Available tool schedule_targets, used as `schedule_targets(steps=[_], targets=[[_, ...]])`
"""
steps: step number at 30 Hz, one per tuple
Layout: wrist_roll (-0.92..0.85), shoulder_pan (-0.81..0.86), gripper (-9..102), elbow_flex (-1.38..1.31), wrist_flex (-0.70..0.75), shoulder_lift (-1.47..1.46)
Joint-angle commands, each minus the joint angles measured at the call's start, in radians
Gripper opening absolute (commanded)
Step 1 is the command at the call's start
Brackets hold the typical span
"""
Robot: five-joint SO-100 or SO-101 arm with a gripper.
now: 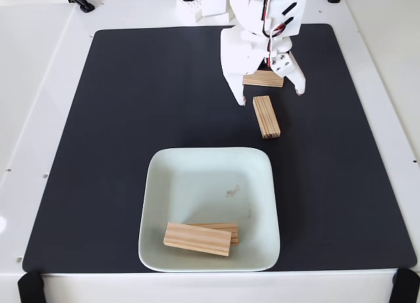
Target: Pick up the wooden block and place them on the plate.
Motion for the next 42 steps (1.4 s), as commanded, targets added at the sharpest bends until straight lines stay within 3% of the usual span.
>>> schedule_targets(steps=[1,5,33,42], targets=[[0.006,0.0,43,0.046,-0.077,0.009],[0.006,-0.006,43,0.135,-0.153,0.011],[0.077,-0.06,43,0.181,-0.239,-0.029],[0.077,-0.043,20,0.183,-0.239,-0.037]])
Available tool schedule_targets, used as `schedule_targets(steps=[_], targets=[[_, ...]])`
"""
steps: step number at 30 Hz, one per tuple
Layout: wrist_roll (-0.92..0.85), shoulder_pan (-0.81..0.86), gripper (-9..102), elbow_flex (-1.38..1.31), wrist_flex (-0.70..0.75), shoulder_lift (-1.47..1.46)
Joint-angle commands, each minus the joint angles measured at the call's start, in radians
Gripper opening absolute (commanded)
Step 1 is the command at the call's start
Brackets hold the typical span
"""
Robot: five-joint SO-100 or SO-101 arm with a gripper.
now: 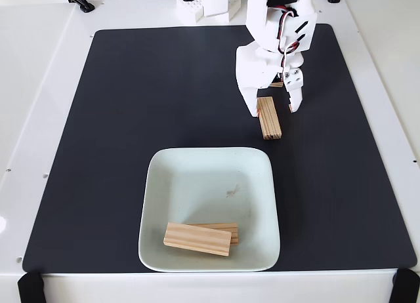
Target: Pick up the wooden block and place them on the plate.
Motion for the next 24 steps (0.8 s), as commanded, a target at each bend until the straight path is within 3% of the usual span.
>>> schedule_targets(steps=[1,7,14,24], targets=[[0.008,0.009,18,0.005,-0.009,-0.002],[0.008,0.012,0,0.005,-0.011,-0.002],[0.046,0.015,0,0.009,-0.015,0.08],[0.678,0.012,0,0.156,-0.362,0.463]])
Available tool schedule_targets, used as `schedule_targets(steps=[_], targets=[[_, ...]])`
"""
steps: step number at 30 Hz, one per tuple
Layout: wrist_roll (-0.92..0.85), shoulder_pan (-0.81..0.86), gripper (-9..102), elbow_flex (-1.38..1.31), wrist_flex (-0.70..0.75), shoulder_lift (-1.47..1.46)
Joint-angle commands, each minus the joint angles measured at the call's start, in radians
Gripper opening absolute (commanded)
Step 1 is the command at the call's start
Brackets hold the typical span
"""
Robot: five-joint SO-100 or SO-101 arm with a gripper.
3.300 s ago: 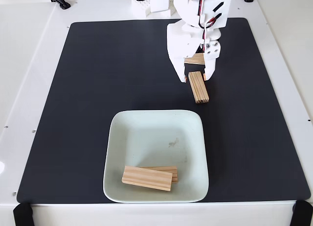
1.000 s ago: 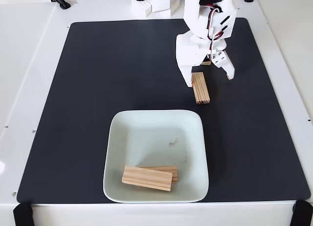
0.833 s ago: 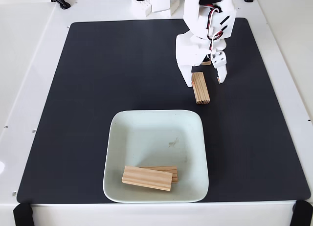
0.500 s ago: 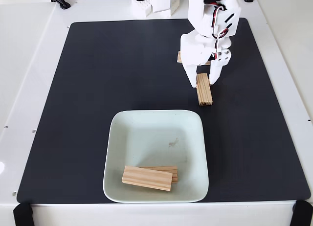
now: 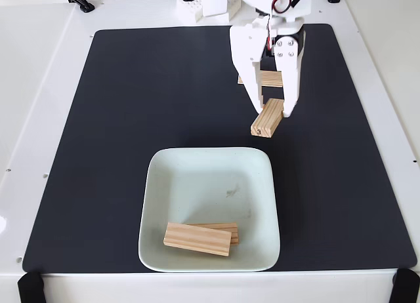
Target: Pick up the wooden block and place them on the plate.
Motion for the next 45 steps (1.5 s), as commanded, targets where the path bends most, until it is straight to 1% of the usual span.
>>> schedule_targets(steps=[1,6,9,14,19,24,29,33,45], targets=[[0.204,0.011,0,0.021,-0.075,0.161],[0.505,0.046,0,0.008,-0.08,0.242],[0.586,0.058,0,-0.012,-0.081,0.232],[0.62,0.118,0,-0.126,-0.081,0.092],[0.683,0.176,0,-0.416,-0.072,-0.137],[0.707,0.201,0,-0.683,-0.061,-0.357],[0.706,0.209,0,-0.859,0.038,-0.523],[0.706,0.212,0,-0.934,0.084,-0.609],[0.707,0.235,0,-0.988,0.084,-0.687]])
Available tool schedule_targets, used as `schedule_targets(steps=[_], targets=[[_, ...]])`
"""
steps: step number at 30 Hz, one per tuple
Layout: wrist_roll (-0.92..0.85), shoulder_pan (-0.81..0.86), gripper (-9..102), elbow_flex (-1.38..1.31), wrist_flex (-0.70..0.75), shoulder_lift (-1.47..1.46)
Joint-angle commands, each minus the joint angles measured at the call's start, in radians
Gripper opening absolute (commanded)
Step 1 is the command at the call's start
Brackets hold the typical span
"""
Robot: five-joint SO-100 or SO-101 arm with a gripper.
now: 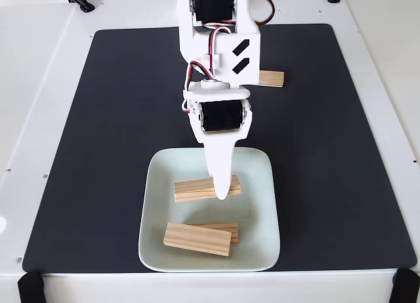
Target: Pick up the wooden block and place them on the plate.
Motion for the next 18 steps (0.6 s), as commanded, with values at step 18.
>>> schedule_targets(steps=[18], targets=[[0.064,0.012,0,-0.054,-0.008,0.009]])
